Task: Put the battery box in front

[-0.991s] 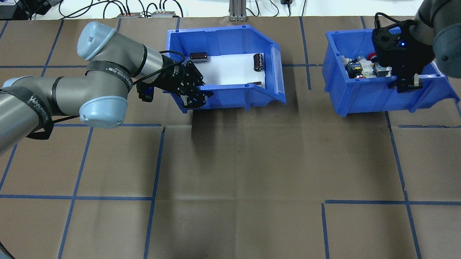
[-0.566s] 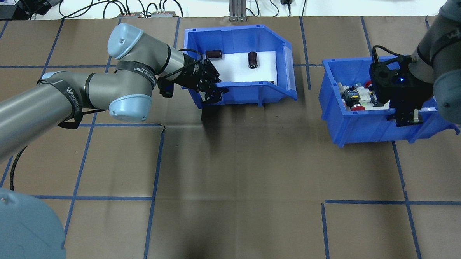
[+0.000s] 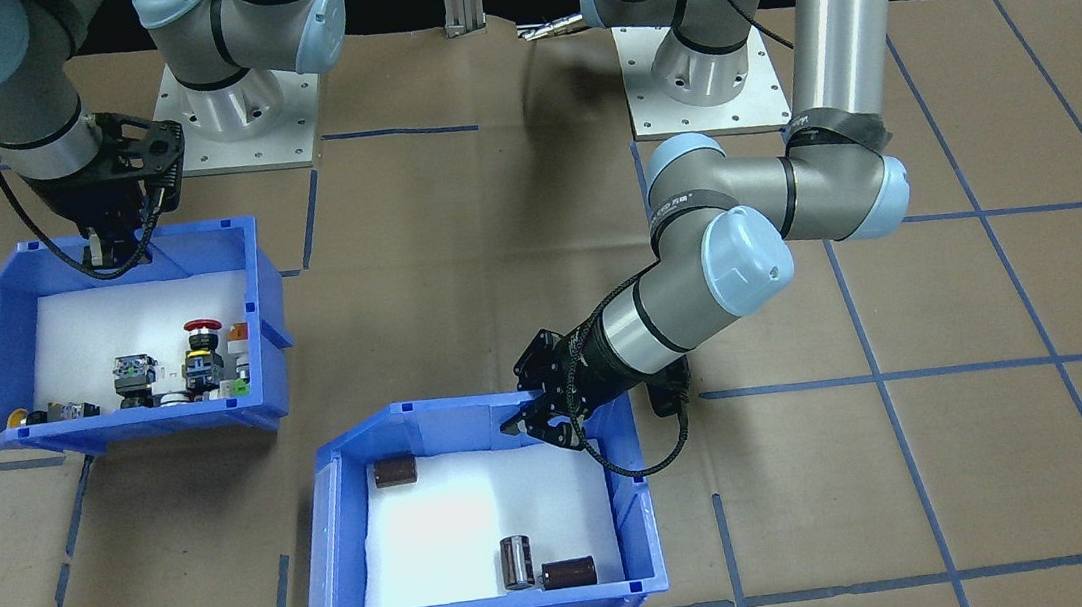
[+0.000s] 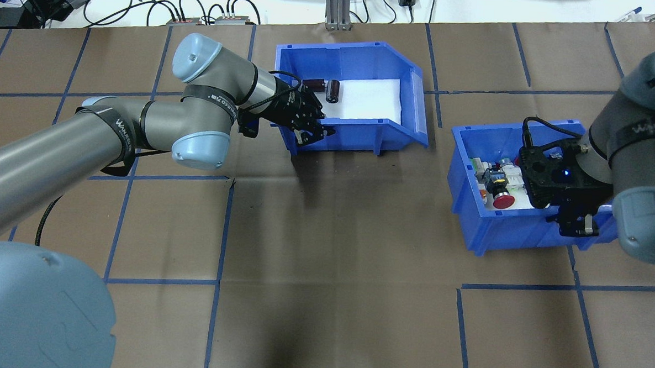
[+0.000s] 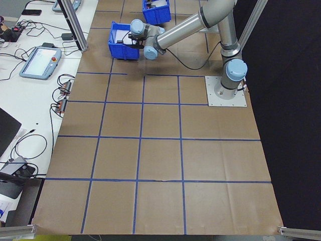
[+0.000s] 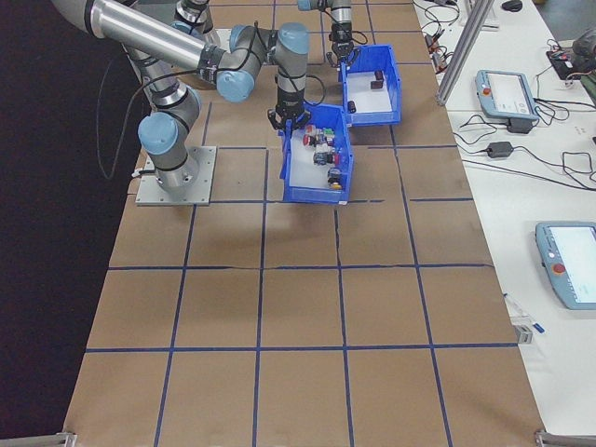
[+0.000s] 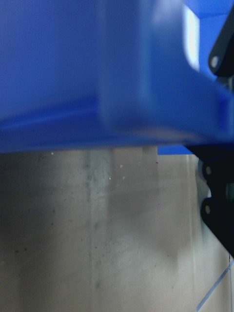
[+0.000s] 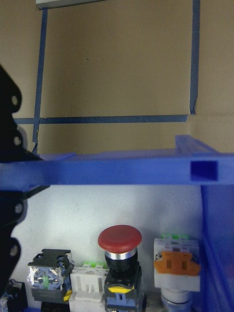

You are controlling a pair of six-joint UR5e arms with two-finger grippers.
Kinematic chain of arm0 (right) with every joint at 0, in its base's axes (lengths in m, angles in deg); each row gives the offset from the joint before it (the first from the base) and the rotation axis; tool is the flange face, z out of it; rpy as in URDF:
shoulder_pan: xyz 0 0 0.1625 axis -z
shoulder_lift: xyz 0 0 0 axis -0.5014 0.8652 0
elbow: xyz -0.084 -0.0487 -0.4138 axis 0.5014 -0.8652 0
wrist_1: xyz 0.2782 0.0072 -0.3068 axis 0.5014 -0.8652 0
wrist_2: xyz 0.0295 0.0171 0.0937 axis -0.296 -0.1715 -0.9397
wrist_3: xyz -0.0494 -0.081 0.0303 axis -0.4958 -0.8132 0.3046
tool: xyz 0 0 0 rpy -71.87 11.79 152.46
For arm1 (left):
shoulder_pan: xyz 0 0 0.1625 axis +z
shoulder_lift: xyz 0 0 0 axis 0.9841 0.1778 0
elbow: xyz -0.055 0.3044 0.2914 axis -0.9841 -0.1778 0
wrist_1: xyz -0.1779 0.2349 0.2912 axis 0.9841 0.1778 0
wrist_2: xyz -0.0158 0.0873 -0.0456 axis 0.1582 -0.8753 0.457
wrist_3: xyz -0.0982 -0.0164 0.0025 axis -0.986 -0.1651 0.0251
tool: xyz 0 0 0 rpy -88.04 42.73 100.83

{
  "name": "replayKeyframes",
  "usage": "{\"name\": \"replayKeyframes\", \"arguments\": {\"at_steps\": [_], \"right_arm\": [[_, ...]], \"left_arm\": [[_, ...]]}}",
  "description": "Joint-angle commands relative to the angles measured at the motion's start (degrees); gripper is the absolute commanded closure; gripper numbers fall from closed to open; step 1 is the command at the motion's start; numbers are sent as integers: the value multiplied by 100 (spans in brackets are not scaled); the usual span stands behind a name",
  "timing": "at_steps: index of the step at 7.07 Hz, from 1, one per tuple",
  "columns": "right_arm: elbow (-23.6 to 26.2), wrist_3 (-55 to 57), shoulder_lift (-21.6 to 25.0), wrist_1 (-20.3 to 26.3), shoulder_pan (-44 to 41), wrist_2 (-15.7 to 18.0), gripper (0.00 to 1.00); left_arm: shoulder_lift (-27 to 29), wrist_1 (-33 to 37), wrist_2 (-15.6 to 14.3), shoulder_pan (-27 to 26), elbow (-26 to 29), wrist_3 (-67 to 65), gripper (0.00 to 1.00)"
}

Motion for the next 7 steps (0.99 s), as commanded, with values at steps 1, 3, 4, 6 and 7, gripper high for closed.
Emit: {"name": "replayKeyframes", "arguments": {"at_steps": [1, 3, 4, 6, 7], "right_arm": [[370, 198, 428, 43, -47, -93, 94], [844, 724, 858, -35, -422, -295, 93], [994, 1110, 1025, -105, -904, -296, 93], [1022, 2269, 1018, -447, -1993, -305, 93], [1022, 2718, 992, -527, -2459, -305, 93]], "left_arm": [[48, 64, -57, -9, 133, -146, 12], [-248, 81, -651, 26, 238, -78, 2], [-555, 386, -672, 35, 317, 62, 2], [-1144, 1728, -943, 323, 449, 1785, 2], [-1443, 2421, -1232, 482, 502, 3117, 2]]}}
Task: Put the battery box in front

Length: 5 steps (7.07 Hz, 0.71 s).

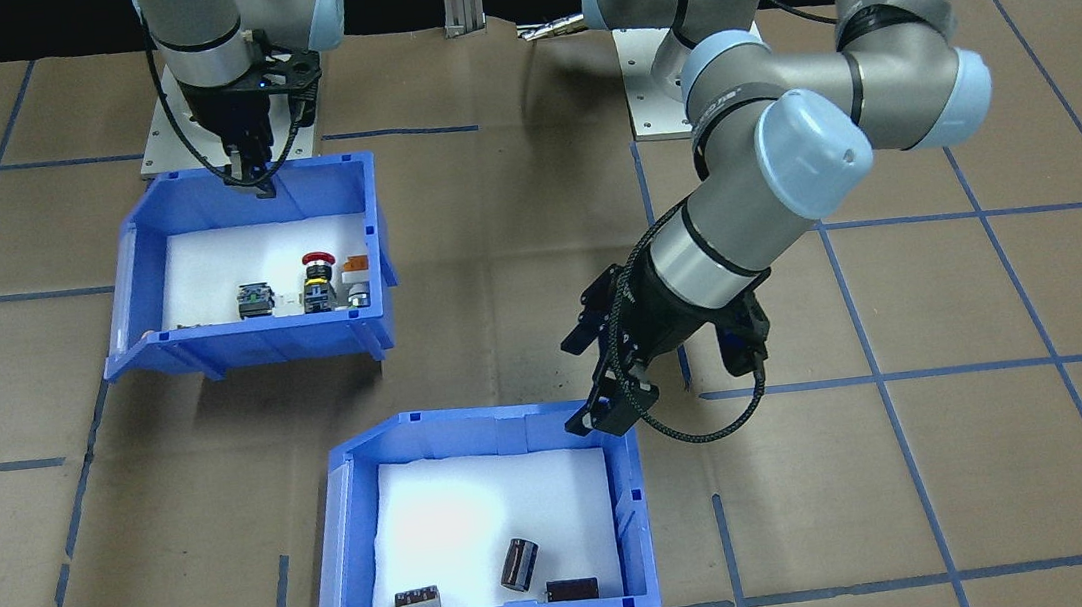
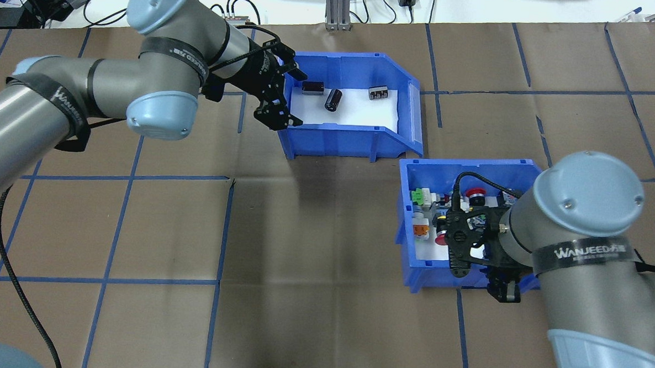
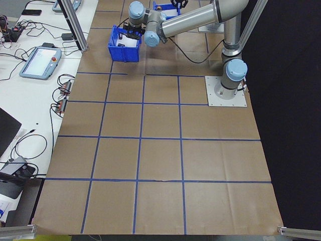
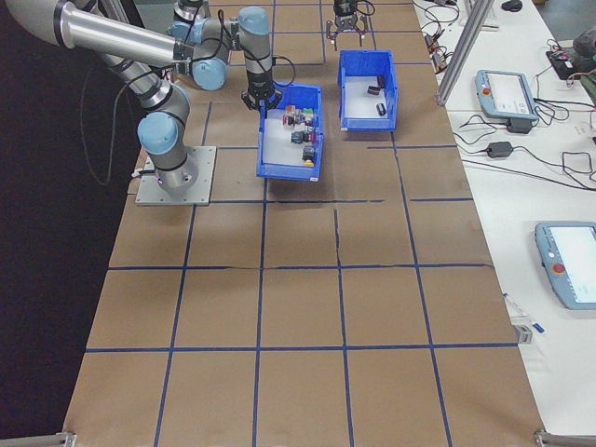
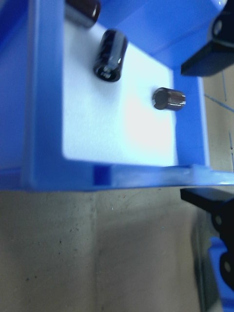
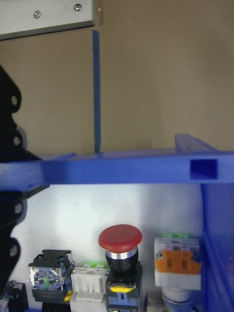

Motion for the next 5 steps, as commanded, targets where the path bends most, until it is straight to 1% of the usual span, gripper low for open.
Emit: {"name": "replayKeyframes", "arguments": {"at_steps": [1, 2, 3, 4, 5], "right_arm": [[13, 1015, -109, -347, -927, -6, 93], [4, 1428, -276, -619, -1217, -15, 93], [-13, 1823, -512, -926, -1612, -32, 92], [-57, 2175, -854, -1451, -2060, -32, 92], [-57, 2440, -1223, -1918, -2438, 46, 92]], "left_arm": [[-640, 1367, -786, 214, 88, 2617, 1], [-939, 1965, -1235, 240, 97, 3369, 1], [-1159, 2327, -1613, 319, 149, 4360, 1], [-1396, 2740, -1826, 407, 254, 5605, 1], [-1547, 3362, -1950, 425, 516, 6870, 1]]}}
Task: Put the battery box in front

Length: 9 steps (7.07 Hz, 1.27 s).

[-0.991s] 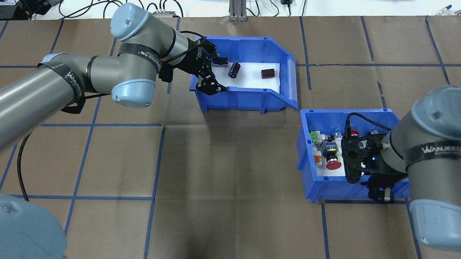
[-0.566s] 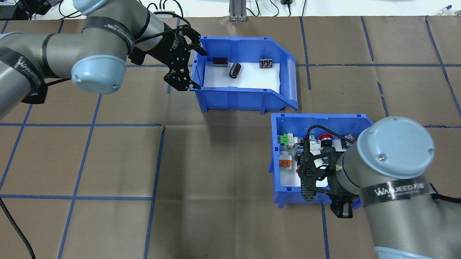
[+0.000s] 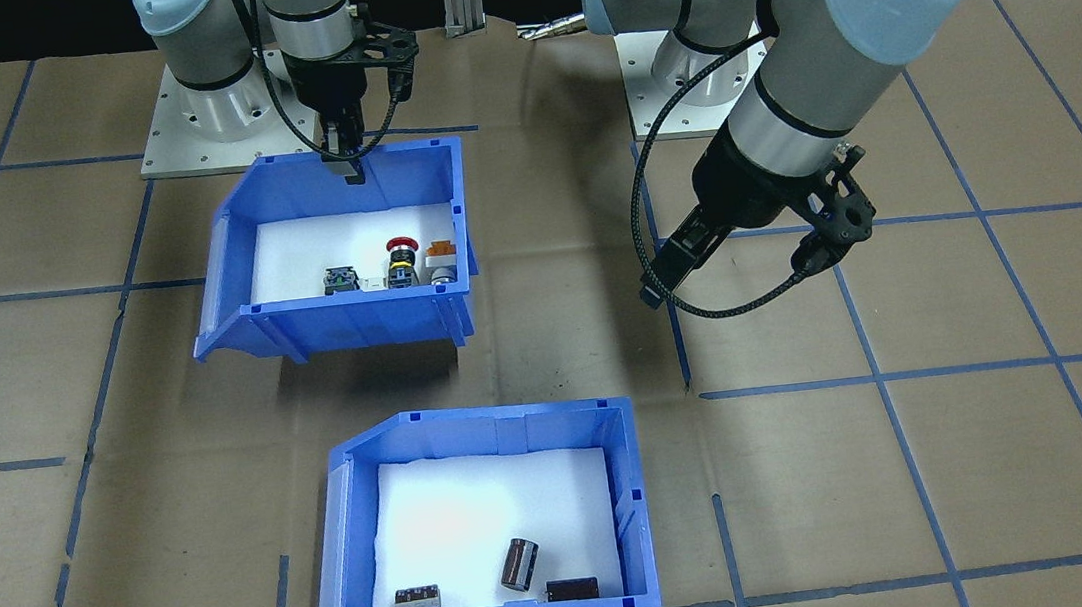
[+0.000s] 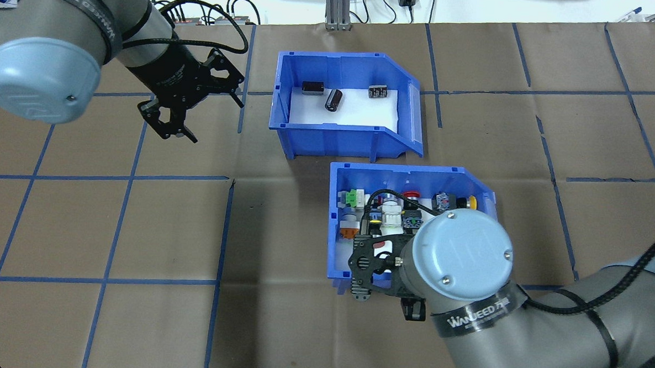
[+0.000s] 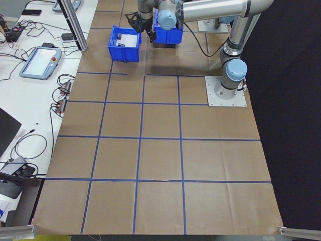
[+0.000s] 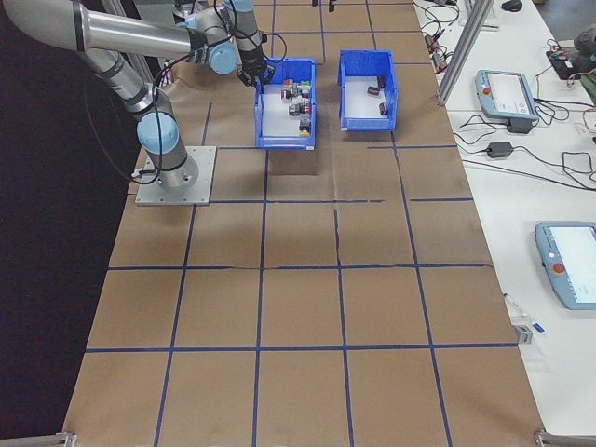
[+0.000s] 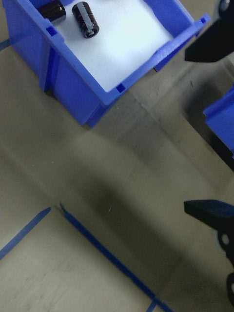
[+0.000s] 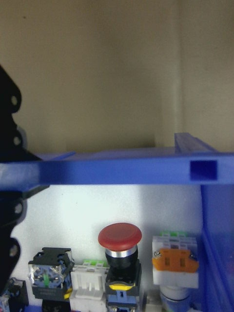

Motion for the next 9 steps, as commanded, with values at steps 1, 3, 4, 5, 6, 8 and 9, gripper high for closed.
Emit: {"name": "replayKeyframes", "arguments": {"at_steps": [1, 3, 4, 5, 6, 8, 9], "right_arm": [[-103, 480, -650, -746, -696, 73, 92], [-236, 595, -888, -686, -733, 64, 91], [-227, 622, -985, -651, -733, 73, 91], [-227, 622, -1004, -625, -724, 160, 90], [-209, 604, -1021, -599, -724, 465, 88], [-209, 613, -1048, -625, -715, 320, 0], [-235, 613, -1031, -625, -715, 328, 0]], "left_arm": [[-230, 964, -824, 33, 547, 2547, 1], [-423, 1204, -1261, -37, 516, 2944, 1], [-380, 1266, -1261, -38, 584, 3154, 1], [-380, 1301, -1261, -38, 655, 3286, 1], [-362, 1301, -1252, -38, 681, 3288, 1], [-354, 1284, -1252, -38, 567, 3288, 1], [-336, 1249, -1243, -38, 550, 3288, 1]]}}
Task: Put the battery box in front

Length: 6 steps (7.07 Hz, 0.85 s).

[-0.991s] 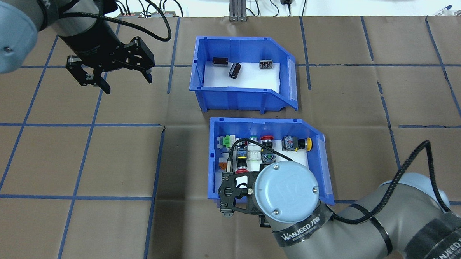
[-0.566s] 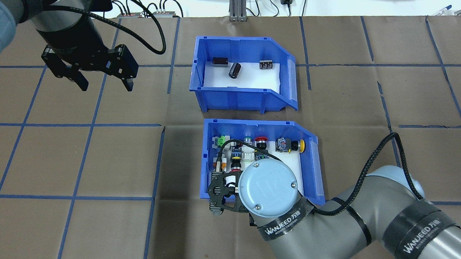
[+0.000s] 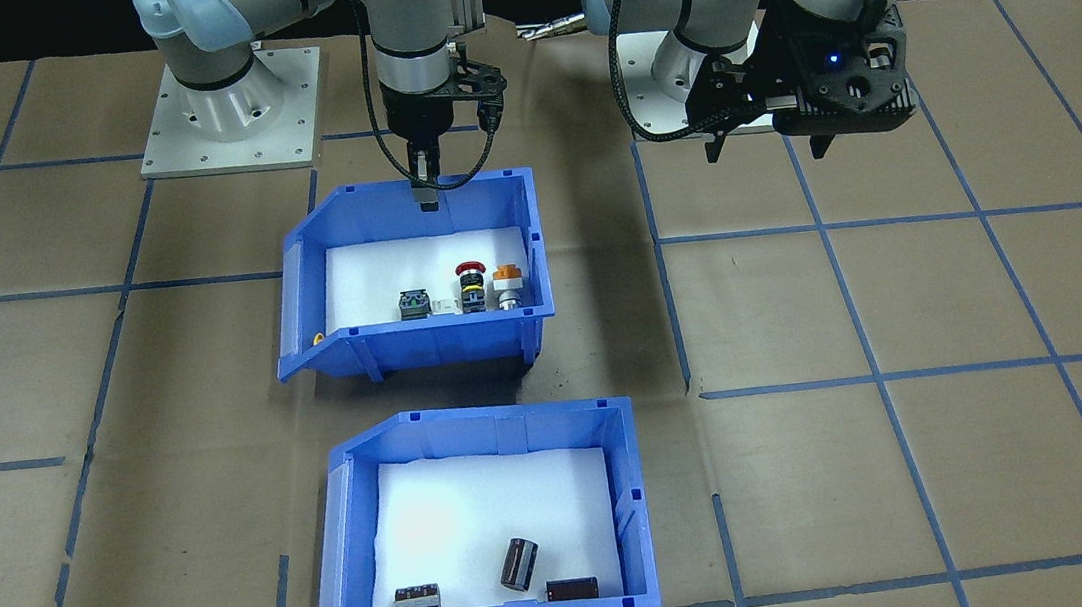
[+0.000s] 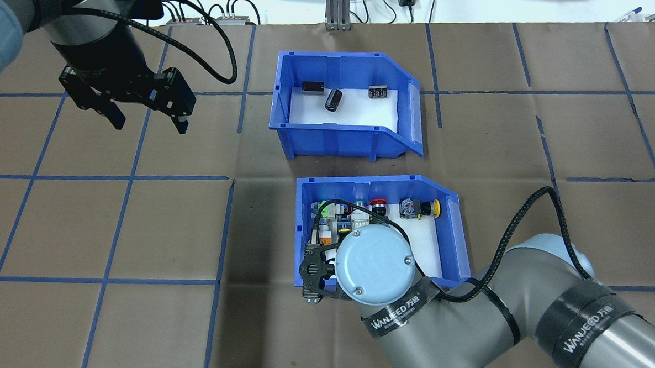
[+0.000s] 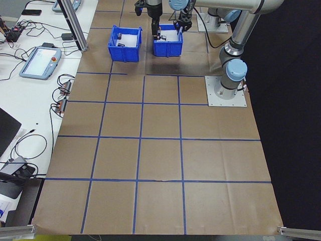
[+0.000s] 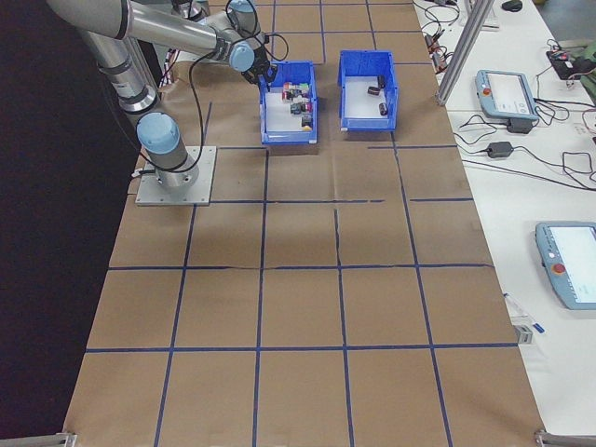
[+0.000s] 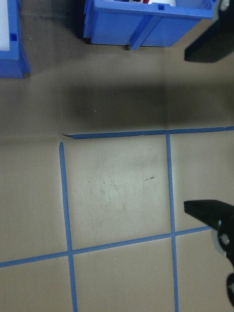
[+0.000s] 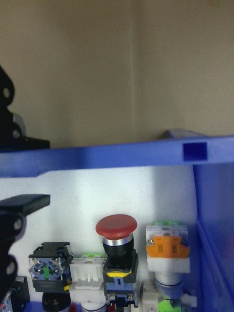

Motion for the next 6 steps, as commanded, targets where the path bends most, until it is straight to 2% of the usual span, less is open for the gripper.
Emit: {"name": "replayKeyframes", "arguments": {"at_steps": [1, 2, 4, 5, 6], "right_arm": [[-39, 1, 65, 1, 12, -20, 0], [-222, 1, 101, 131, 64, -11, 0], [-1168, 1, 189, 1636, 371, -29, 0], [-1355, 1, 206, 1809, 808, -81, 0], [-1401, 1, 206, 1811, 1256, -334, 0]], "left_arm": [[86, -67, 26, 0, 6, 0, 1], [148, -59, 44, 0, 68, 0, 1], [157, -59, 62, 0, 59, 0, 1], [157, -59, 53, 0, 77, 0, 1], [157, -59, 53, 0, 77, 9, 1]]}}
